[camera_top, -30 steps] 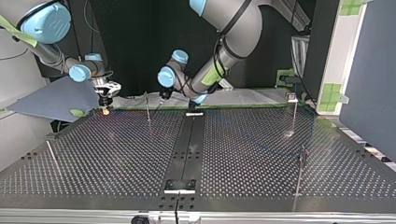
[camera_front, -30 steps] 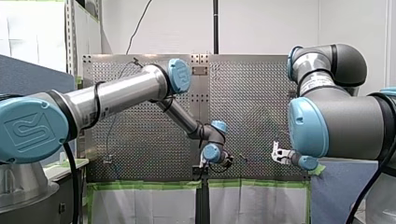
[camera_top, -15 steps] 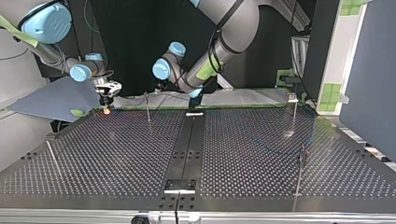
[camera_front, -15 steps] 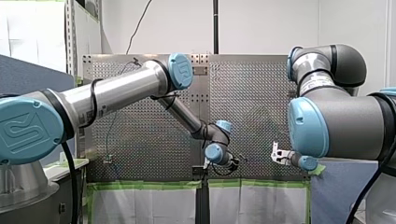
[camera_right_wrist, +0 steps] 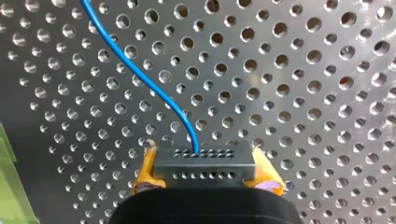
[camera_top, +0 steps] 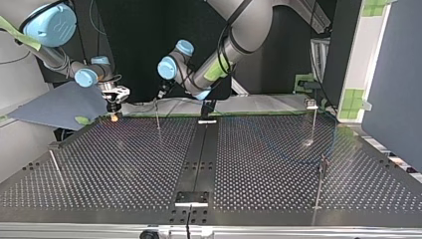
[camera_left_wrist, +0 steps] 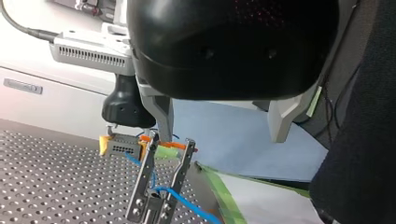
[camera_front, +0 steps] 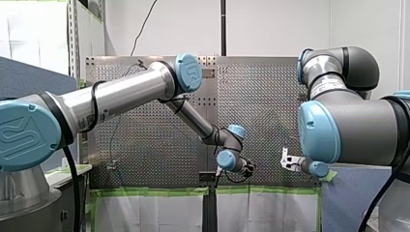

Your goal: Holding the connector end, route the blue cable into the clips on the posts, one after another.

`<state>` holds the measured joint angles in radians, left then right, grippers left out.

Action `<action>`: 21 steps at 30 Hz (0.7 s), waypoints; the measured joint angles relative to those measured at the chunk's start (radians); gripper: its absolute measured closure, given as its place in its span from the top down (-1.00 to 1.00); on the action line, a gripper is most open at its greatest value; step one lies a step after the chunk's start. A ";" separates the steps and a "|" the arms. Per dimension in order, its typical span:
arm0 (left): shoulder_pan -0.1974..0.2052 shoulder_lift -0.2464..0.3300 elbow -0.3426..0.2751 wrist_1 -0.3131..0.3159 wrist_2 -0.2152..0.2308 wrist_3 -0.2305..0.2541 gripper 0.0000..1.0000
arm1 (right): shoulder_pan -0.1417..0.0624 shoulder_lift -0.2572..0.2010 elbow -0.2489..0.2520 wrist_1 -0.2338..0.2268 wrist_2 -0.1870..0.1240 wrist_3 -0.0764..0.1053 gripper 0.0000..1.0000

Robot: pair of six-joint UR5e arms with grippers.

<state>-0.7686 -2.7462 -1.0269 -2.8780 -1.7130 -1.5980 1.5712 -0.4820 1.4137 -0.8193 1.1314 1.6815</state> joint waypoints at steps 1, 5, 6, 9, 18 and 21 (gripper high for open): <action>-0.001 0.000 0.000 0.003 -0.003 -0.004 0.98 | 0.000 0.000 0.000 0.000 -0.001 0.000 -1.00; -0.004 0.000 0.000 0.021 -0.017 -0.019 0.98 | 0.000 0.001 0.000 0.000 -0.002 0.002 -1.00; -0.005 0.000 0.000 0.026 -0.018 -0.022 0.98 | 0.000 0.001 0.000 0.000 -0.002 0.002 -1.00; -0.006 0.000 0.000 0.041 -0.020 -0.038 0.98 | -0.001 0.002 0.000 0.000 -0.002 0.002 -1.00; -0.008 0.000 0.000 0.058 -0.021 -0.064 0.98 | -0.004 0.005 0.000 -0.001 -0.002 0.004 -1.00; -0.008 0.000 0.000 0.058 -0.021 -0.067 0.98 | -0.004 0.005 0.000 -0.001 -0.002 0.004 -1.00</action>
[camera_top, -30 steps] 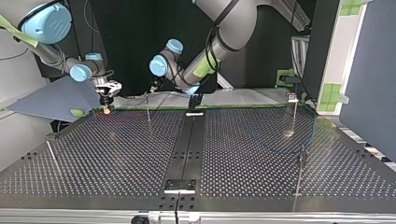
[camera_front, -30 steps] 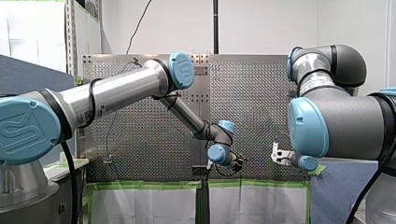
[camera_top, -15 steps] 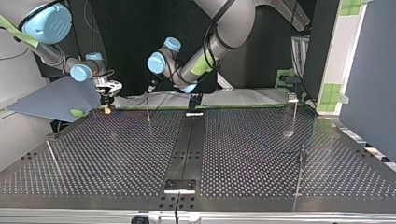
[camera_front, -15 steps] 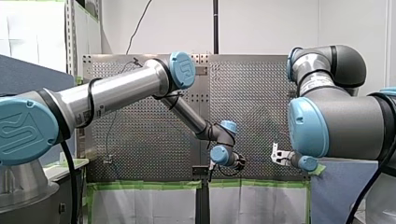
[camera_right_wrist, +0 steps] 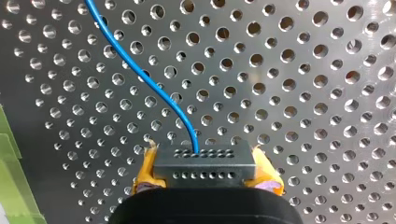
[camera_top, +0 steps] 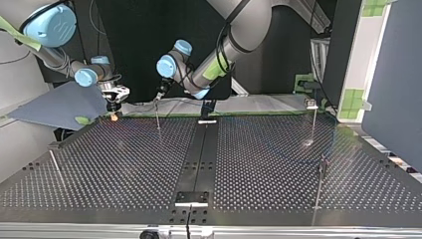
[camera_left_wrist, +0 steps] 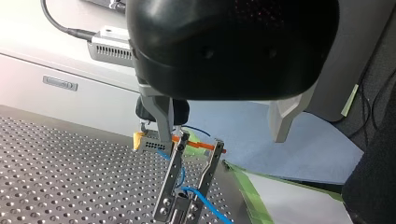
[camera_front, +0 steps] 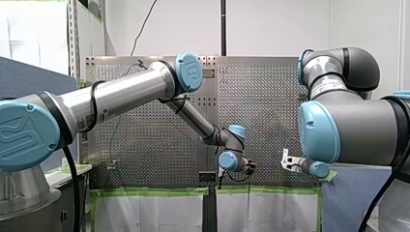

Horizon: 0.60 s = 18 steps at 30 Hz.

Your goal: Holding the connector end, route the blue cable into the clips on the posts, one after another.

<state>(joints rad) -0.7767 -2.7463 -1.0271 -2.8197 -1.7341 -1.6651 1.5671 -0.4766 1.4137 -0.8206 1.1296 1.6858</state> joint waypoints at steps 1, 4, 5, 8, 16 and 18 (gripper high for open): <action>0.000 0.000 0.000 0.000 0.000 -0.001 0.98 | 0.000 0.001 0.000 0.000 0.000 0.000 -1.00; -0.001 0.000 0.000 0.000 0.000 -0.003 0.98 | 0.000 0.002 0.000 0.000 0.000 0.001 -1.00; -0.001 0.000 0.000 0.000 0.000 -0.004 0.98 | 0.000 0.002 0.000 0.000 0.000 0.001 -1.00; -0.002 0.000 0.000 0.000 0.000 -0.005 0.98 | 0.000 0.003 0.000 0.000 0.000 0.001 -1.00; -0.005 0.000 0.000 -0.007 -0.011 0.000 0.98 | -0.001 0.005 0.000 0.001 -0.001 0.002 -1.00; -0.010 0.002 0.000 -0.010 -0.023 0.009 0.98 | -0.001 0.006 0.000 0.001 -0.002 0.002 -1.00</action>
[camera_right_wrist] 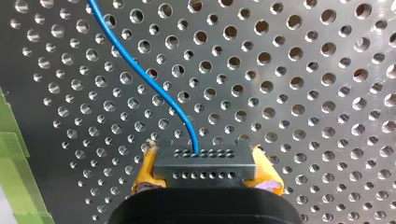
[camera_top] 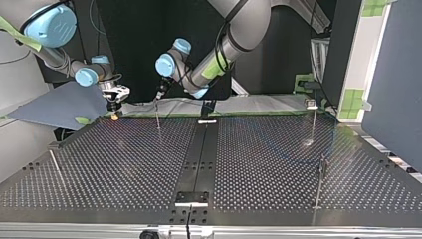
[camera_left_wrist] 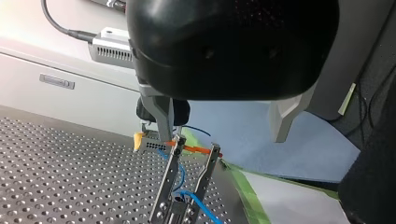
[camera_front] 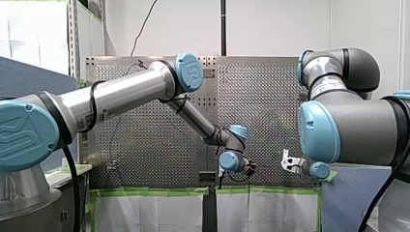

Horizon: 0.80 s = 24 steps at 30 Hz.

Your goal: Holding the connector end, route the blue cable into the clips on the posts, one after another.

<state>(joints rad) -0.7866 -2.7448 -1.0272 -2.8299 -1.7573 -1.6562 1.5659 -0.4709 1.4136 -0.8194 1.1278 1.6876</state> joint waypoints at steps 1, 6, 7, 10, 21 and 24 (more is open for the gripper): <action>-0.002 0.002 -0.001 -0.002 -0.005 0.004 0.98 | 0.000 0.000 0.000 0.000 0.000 0.000 -1.00; -0.013 0.030 -0.027 0.008 -0.018 0.013 0.98 | 0.000 0.001 0.000 0.000 0.000 0.000 -1.00; -0.013 0.038 -0.035 0.015 -0.017 0.013 0.98 | 0.000 0.001 0.000 0.000 0.000 0.000 -1.00; -0.011 0.066 -0.063 0.042 -0.018 0.016 0.98 | 0.000 0.002 0.000 0.000 0.000 0.000 -1.00; 0.008 0.172 -0.169 0.147 -0.046 -0.031 0.98 | -0.007 0.003 0.000 -0.002 0.000 0.007 -1.00; 0.014 0.200 -0.197 0.175 -0.051 -0.056 0.98 | -0.010 0.003 -0.001 -0.002 -0.001 0.008 -1.00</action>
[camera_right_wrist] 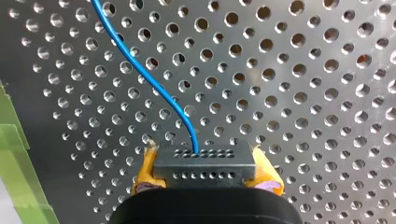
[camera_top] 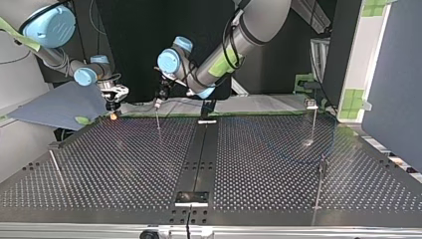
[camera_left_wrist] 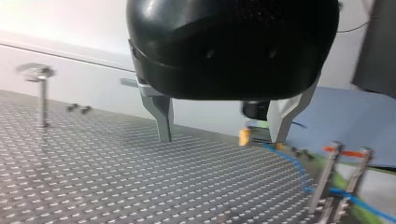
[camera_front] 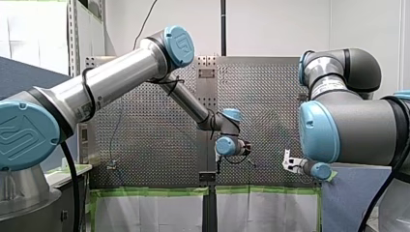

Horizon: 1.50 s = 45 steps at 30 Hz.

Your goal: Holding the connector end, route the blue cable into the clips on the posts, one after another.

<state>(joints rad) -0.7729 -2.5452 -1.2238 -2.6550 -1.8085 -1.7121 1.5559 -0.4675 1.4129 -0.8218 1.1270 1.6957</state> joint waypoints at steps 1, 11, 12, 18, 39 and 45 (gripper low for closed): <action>0.002 0.008 -0.008 0.008 -0.001 -0.008 0.98 | -0.002 0.000 0.000 0.000 -0.001 0.000 -1.00; 0.016 0.102 -0.102 0.058 -0.046 -0.057 0.98 | -0.008 0.000 -0.001 0.002 -0.009 0.005 -1.00; 0.017 0.110 -0.110 0.058 -0.046 -0.060 0.98 | -0.008 0.000 -0.001 0.002 -0.009 0.006 -1.00; 0.020 0.163 -0.163 0.048 -0.052 -0.071 0.98 | -0.008 0.001 -0.001 0.002 -0.010 0.007 -1.00; 0.032 0.343 -0.343 0.055 -0.100 -0.119 0.98 | -0.007 0.004 -0.001 0.005 -0.020 0.012 -1.00; 0.034 0.401 -0.401 0.067 -0.111 -0.129 0.98 | -0.008 0.005 0.000 0.004 -0.020 0.012 -1.00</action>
<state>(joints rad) -0.7390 -2.1444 -1.6246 -2.5881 -1.9199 -1.8412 1.5478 -0.4628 1.4124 -0.8180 1.1072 1.7077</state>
